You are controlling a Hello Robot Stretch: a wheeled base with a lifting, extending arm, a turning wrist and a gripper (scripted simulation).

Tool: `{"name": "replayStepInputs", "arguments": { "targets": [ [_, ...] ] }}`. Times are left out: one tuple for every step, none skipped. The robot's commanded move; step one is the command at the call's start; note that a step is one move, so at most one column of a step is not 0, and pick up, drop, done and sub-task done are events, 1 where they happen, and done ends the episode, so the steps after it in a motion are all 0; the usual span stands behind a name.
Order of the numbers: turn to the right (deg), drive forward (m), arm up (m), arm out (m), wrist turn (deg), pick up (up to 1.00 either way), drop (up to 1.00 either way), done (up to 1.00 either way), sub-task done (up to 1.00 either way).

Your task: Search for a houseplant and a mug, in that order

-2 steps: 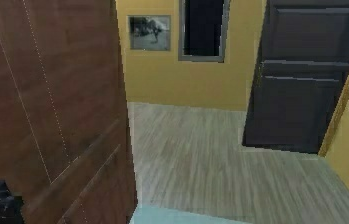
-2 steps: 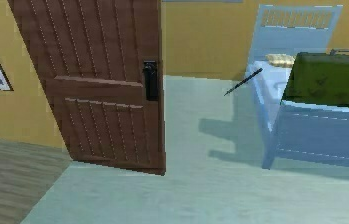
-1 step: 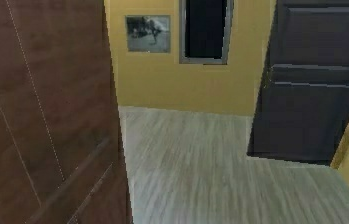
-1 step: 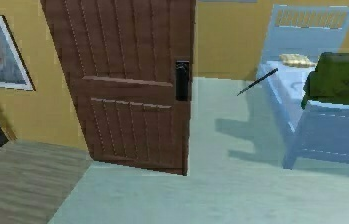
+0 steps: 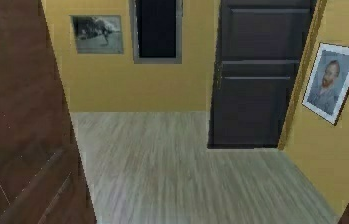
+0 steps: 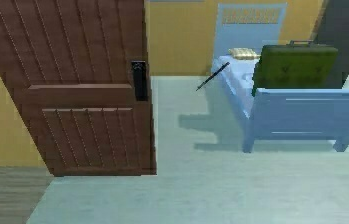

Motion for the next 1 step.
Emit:
{"name": "replayStepInputs", "arguments": {
  "targets": [
    [0.0, 1.0, 0.0, 0.0, 0.0, 0.0, 0.0, 0.0, 0.0]
  ]
}}
